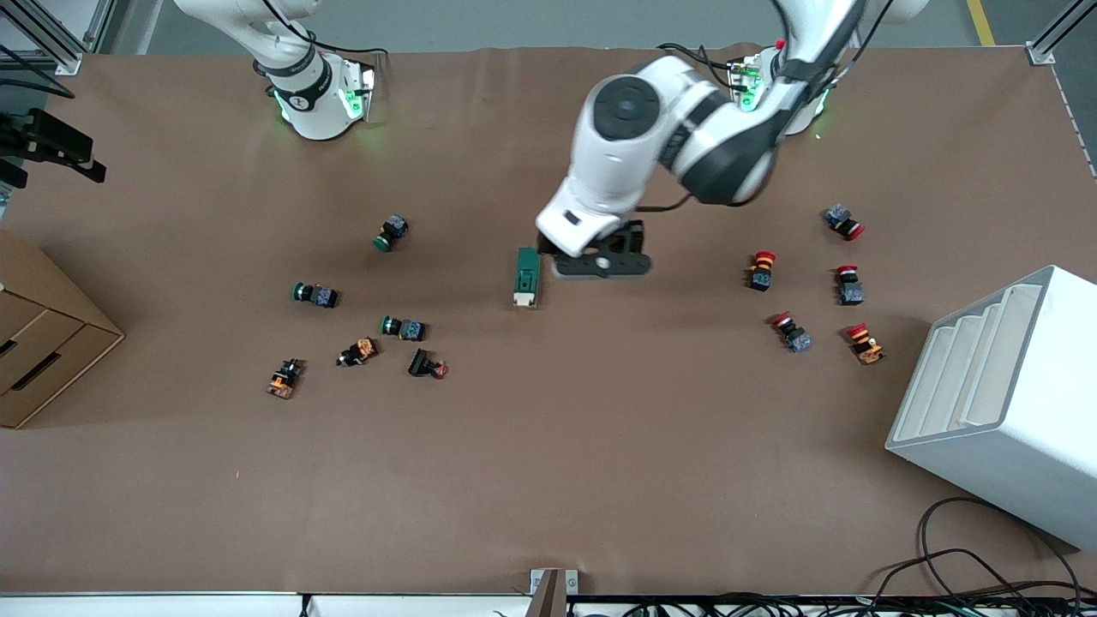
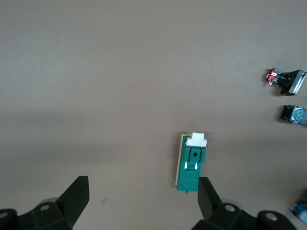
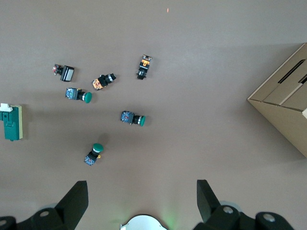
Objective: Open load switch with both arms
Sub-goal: 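Move the left gripper over the green switch and grip its body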
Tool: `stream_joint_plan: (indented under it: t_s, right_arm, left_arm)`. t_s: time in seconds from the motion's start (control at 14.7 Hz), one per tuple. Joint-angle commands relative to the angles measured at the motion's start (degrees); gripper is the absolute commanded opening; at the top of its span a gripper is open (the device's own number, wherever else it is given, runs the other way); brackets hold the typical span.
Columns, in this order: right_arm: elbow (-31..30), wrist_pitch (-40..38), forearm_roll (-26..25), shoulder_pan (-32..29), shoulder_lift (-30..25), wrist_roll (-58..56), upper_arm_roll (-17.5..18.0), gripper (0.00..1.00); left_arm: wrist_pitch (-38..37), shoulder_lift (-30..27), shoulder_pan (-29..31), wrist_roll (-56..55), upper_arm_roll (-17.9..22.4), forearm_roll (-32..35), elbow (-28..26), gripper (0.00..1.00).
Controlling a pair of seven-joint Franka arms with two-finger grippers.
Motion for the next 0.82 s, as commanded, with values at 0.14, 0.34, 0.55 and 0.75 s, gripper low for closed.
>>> stream_joint_plan:
  t_s: [0.14, 0.34, 0.55, 0.75]
  right_arm:
    - [0.0, -1.1, -0.2, 0.1, 1.6, -0.7, -1.0, 1.0]
    - [-1.1, -2.6, -0.1, 1.1, 1.4, 8.3, -0.5, 1.0]
    - [-2.9, -2.0, 0.1, 7.3, 2.1, 29.3, -0.4, 1.0]
    - [-3.0, -0.8, 1.4, 13.9, 6.3, 50.6, -0.4, 1.0]
  left_arm:
    - [5.6, 7.0, -9.2, -20.2, 0.2, 13.6, 0.3, 1.0]
    - [9.2, 8.6, -14.3, -32.2, 0.2, 22.5, -3.4, 1.0]
    - [9.7, 9.1, -18.1, -39.7, 0.2, 30.3, -7.9, 1.0]
    - [9.7, 11.1, -20.6, -46.5, 0.1, 39.0, -10.9, 0.99]
